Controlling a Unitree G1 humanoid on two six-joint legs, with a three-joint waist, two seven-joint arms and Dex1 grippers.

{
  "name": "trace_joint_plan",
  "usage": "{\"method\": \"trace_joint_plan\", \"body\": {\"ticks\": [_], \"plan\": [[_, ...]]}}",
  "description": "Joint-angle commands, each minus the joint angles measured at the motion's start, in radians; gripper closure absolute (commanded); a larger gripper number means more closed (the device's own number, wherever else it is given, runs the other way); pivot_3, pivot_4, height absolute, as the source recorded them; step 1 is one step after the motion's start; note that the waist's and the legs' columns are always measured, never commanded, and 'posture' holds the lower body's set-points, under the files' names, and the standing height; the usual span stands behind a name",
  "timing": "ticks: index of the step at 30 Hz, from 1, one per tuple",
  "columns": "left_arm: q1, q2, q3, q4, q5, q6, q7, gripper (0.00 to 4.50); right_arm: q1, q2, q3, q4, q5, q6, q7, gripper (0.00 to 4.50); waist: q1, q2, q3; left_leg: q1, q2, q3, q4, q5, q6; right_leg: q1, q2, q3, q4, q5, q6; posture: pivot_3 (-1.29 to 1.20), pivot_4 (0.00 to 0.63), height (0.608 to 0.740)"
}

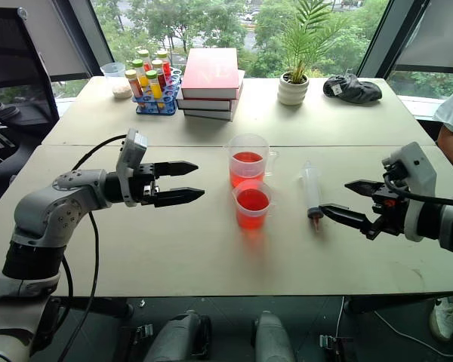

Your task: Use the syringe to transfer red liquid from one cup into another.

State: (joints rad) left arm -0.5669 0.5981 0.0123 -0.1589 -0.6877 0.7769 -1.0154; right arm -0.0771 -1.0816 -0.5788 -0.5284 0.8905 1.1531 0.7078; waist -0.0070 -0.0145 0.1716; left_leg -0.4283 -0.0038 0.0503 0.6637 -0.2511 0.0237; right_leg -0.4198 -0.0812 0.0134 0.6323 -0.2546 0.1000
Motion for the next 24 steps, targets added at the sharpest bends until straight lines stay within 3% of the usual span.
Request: {"method": "trace_joint_plan", "body": {"ticks": [1, 8, 24], "plan": [[-0.03, -0.002, 0.027, -0.021, -0.019, 0.004, 0.022, 0.0, -0.005, 0.009, -0.043, -0.044, 0.031, 0.012, -0.02, 0.03, 0.0, 0.0, 0.0, 0.0, 0.0, 0.0, 0.0, 0.0, 0.0, 0.0, 0.0, 0.0, 0.0, 0.0, 0.0, 0.0, 0.15, 0.74], [-0.032, 0.037, 0.038, -0.033, -0.054, 0.036, -0.004, 0.0, -0.015, 0.031, -0.019, -0.066, 0.057, 0.043, -0.081, 0.03, -0.001, 0.0, 0.0, 0.0, 0.0, 0.0, 0.0, 0.0, 0.0, 0.0, 0.0, 0.0, 0.0, 0.0, 0.0, 0.0, 0.15, 0.74], [-0.048, 0.016, 0.013, 0.0, -0.029, 0.007, 0.006, 0.0, -0.278, 0.073, 0.108, 0.06, 0.097, 0.233, -0.301, 0.03, -0.003, 0.0, 0.0, 0.0, 0.0, 0.0, 0.0, 0.0, 0.0, 0.0, 0.0, 0.0, 0.0, 0.0, 0.0, 0.0, 0.15, 0.74]]}}
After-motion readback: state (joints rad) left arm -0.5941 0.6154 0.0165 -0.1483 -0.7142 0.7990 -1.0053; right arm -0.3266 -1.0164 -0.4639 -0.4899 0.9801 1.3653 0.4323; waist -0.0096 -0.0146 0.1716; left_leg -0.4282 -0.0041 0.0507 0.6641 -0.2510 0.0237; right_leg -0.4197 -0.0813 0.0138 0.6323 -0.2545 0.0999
